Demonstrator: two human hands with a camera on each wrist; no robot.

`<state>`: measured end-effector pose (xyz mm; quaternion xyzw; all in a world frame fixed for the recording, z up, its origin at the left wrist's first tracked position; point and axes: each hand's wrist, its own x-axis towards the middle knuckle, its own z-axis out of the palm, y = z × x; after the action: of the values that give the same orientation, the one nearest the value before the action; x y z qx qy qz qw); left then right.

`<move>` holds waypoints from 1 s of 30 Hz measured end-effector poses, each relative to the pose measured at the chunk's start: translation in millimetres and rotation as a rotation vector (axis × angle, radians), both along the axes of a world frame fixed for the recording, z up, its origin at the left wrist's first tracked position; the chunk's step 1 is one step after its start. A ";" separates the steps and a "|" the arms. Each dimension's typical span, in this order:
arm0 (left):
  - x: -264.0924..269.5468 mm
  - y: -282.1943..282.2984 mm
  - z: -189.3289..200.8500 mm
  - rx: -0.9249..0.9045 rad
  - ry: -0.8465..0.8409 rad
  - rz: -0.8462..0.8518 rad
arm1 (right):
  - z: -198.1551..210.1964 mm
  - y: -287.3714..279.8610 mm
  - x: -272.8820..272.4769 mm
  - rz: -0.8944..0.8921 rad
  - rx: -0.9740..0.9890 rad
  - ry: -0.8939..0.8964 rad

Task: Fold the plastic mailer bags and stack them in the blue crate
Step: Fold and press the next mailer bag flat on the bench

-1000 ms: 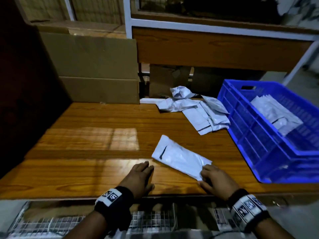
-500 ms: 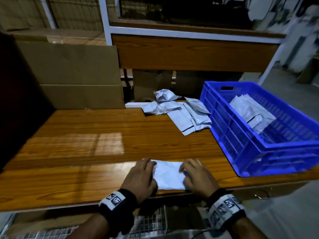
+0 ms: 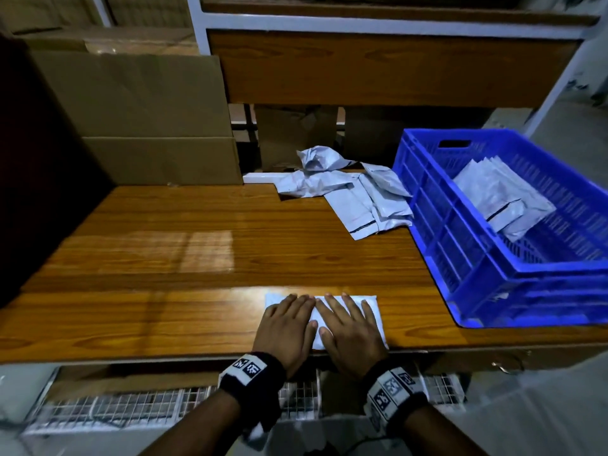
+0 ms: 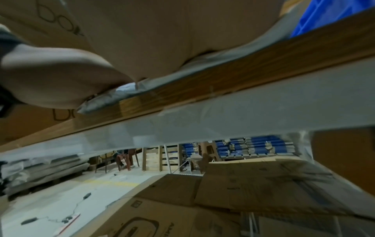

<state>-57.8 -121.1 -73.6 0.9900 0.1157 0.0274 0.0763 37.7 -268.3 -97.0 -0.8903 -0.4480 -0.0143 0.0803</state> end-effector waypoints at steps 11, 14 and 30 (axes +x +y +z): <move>4.5 -4.7 -19.6 0.033 0.029 0.048 | -6.7 3.8 -4.6 -0.036 0.004 -0.003; 6.0 -2.8 -21.3 0.023 0.032 0.045 | -6.0 5.4 -5.3 -0.032 0.023 -0.016; -33.5 11.3 -28.4 0.034 0.006 -0.010 | -18.8 -35.5 5.9 0.013 0.089 -0.085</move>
<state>-91.3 -109.9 -102.0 0.9918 0.1104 0.0262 0.0595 43.7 -303.8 -115.8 -0.8814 -0.4558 -0.0717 0.1010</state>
